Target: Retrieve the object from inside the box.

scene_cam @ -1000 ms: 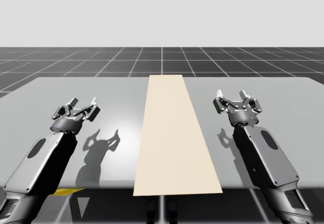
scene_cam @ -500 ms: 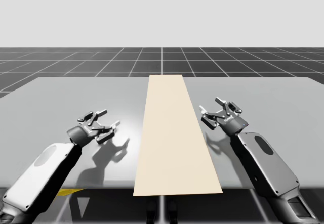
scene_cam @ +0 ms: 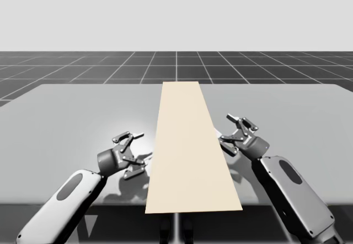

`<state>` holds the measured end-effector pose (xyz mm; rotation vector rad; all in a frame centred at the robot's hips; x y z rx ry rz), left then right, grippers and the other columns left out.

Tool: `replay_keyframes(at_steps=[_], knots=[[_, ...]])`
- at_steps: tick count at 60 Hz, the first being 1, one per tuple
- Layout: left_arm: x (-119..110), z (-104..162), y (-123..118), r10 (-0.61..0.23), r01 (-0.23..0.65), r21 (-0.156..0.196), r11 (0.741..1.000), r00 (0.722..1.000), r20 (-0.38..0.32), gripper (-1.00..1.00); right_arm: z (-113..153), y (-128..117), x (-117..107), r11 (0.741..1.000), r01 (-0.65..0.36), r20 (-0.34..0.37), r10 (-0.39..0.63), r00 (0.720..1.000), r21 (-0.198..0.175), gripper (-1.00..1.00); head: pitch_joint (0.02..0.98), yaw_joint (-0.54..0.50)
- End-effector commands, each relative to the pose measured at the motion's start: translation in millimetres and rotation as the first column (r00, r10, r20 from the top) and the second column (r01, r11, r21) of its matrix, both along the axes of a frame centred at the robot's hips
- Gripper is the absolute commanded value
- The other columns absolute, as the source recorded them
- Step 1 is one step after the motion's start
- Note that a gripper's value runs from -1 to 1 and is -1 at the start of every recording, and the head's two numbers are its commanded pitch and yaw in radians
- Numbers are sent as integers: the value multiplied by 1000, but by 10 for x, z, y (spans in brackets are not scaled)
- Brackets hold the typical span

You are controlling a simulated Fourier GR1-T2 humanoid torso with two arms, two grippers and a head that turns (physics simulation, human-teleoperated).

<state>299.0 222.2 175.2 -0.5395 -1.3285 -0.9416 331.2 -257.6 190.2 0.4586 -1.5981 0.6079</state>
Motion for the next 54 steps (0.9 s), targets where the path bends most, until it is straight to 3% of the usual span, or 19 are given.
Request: replay_keyframes(at_steps=[1, 5, 19, 24, 48, 54], knots=[[-32, 11, -304, -57, 57, -2, 998, 998, -2, -1000, -38, -85, -94, 1000, -30, 12, 30, 999, -6, -1000, 59, -27], [9, -11, -426, -72, 71, -23, 997, 997, -29, -1000, -55, -150, -125, 999, -44, 25, 44, 999, -9, -1000, 63, -23], [-8, -112, -849, -142, 142, -5, 990, 986, -84, -1000, -91, -186, -208, 997, -80, 12, 80, 997, -21, -1000, 74, -10], [-4, -177, -946, -151, 150, -15, 989, 983, -106, -1000, -101, -191, -215, 997, -77, 15, 78, 997, -28, -1000, 81, -7], [277, -300, -1048, -131, 131, -7, 991, 982, -138, -1000, -122, -182, -229, 998, -58, 11, 59, 998, -36, -1000, 122, 22], [346, -317, -1072, -131, 126, -39, 991, 979, -155, -945, -135, -177, -228, 998, -55, 7, 56, 998, -38, -1000, 126, 23]])
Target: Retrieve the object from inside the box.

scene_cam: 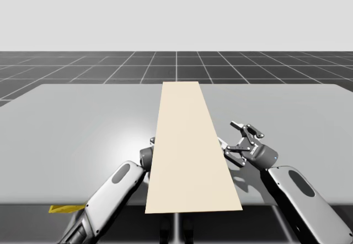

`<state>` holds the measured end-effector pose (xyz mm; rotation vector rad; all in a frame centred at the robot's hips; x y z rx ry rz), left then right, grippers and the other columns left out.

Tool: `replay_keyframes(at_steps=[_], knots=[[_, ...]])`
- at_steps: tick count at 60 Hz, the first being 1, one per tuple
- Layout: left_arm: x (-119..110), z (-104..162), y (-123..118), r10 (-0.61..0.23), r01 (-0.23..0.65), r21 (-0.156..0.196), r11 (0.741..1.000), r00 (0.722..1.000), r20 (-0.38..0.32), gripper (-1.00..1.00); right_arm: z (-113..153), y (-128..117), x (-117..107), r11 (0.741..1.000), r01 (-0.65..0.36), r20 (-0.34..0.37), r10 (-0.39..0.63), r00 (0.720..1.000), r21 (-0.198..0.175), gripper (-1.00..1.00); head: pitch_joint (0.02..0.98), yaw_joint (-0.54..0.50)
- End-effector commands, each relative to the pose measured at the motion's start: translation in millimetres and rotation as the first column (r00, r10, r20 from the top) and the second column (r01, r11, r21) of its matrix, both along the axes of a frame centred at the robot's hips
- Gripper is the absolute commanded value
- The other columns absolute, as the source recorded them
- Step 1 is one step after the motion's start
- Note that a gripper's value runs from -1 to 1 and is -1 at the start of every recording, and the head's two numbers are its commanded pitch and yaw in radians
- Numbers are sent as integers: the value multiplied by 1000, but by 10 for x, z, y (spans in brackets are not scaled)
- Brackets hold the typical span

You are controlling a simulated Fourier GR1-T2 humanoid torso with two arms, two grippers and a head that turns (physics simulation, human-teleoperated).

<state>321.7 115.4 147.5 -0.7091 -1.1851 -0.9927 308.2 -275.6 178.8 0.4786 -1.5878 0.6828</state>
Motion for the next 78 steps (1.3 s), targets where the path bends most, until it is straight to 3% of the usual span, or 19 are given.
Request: replay_keyframes(at_steps=[1, 2, 4, 13, 20, 36, 50, 61, 71, 78], knots=[[126, -48, -9, 16, -16, -16, 1000, 999, -29, -234, -26, 2, 1, 1000, 5, -4, -5, 1000, -7, -1000, 126, 23], [129, -62, -14, 11, -12, -25, 1000, 999, -40, 816, -28, 2, 1, 1000, 5, -5, -5, 1000, -7, -1000, 127, 23], [129, -78, -18, 4, -5, -28, 1000, 999, -42, 1000, -30, 2, -1, 1000, 6, -5, -6, 1000, -6, -1000, 126, 21], [110, -45, 66, 22, -25, -52, 998, 998, -51, 1000, -41, -6, -11, 1000, 4, -8, -4, 1000, -11, -1000, 121, 24], [54, 105, 270, 77, -78, -71, 994, 997, -19, 1000, -41, -28, -15, 1000, 7, -13, -7, 1000, -9, -1000, 120, 26], [-136, 343, 1104, 250, -246, -78, 966, 967, 53, 1000, -47, -77, -26, 1000, 6, -24, -6, 1000, -12, -1000, 113, 23], [-255, 555, 1641, 374, -363, -119, 924, 923, 94, 1000, -46, -98, -40, 1000, 5, -33, -6, 999, -11, -1000, 111, 19], [-292, 759, 1819, 405, -391, -125, 912, 905, 130, 1000, -35, -150, -48, 1000, 14, -41, -14, 999, -13, -1000, 110, 13], [-159, 1178, 1910, 426, -407, -128, 904, 882, 201, 1000, -37, -159, -47, 1000, 9, -40, -9, 999, -16, -1000, 109, 14], [-96, 1513, 1945, 445, -419, -154, 895, 861, 247, 1000, -31, -167, -49, 1000, 7, -38, -7, 999, -17, -1000, 109, 11]])
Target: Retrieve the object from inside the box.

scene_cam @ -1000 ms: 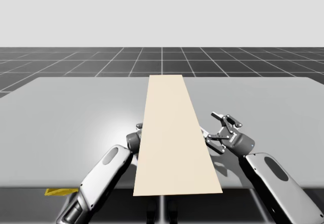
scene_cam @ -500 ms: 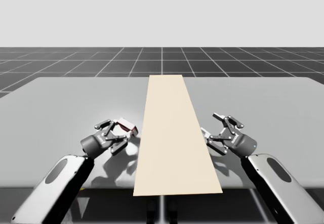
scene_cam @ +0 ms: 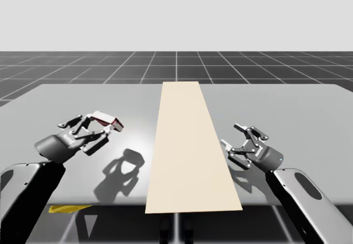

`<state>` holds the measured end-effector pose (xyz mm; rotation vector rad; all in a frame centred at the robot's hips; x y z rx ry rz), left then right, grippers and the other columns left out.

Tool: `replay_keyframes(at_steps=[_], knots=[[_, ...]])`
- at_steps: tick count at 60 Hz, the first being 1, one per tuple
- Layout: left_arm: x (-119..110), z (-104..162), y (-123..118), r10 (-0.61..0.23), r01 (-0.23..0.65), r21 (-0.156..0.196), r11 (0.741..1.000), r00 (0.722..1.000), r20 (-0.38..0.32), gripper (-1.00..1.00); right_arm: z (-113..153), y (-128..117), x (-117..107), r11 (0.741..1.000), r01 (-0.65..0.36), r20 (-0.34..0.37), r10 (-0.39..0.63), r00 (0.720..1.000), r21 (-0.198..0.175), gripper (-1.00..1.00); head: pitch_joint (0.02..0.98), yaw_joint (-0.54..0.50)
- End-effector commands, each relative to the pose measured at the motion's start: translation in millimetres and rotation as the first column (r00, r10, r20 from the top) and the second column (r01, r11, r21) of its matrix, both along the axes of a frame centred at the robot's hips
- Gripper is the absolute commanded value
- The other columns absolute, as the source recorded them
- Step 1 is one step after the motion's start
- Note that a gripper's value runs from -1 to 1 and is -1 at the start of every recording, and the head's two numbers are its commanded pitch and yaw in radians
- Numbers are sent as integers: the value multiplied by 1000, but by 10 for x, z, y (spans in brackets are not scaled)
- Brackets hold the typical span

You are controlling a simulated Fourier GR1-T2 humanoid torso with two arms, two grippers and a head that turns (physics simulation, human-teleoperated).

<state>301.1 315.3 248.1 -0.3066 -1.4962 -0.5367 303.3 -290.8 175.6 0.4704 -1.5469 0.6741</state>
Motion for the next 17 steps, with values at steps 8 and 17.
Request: replay_keyframes(at_steps=[8, 17], knots=[[198, 951, -82, -99, 93, 51, 994, 984, 150, 1000, 2, -11, -11, 1000, -8, 1, 8, 1000, -9, -1000, 109, 12], [303, 1397, -205, -80, 65, 73, 995, 972, 222, 1000, 0, -13, 0, 1000, -27, -4, 27, 1000, -9, -1000, 113, 10]])
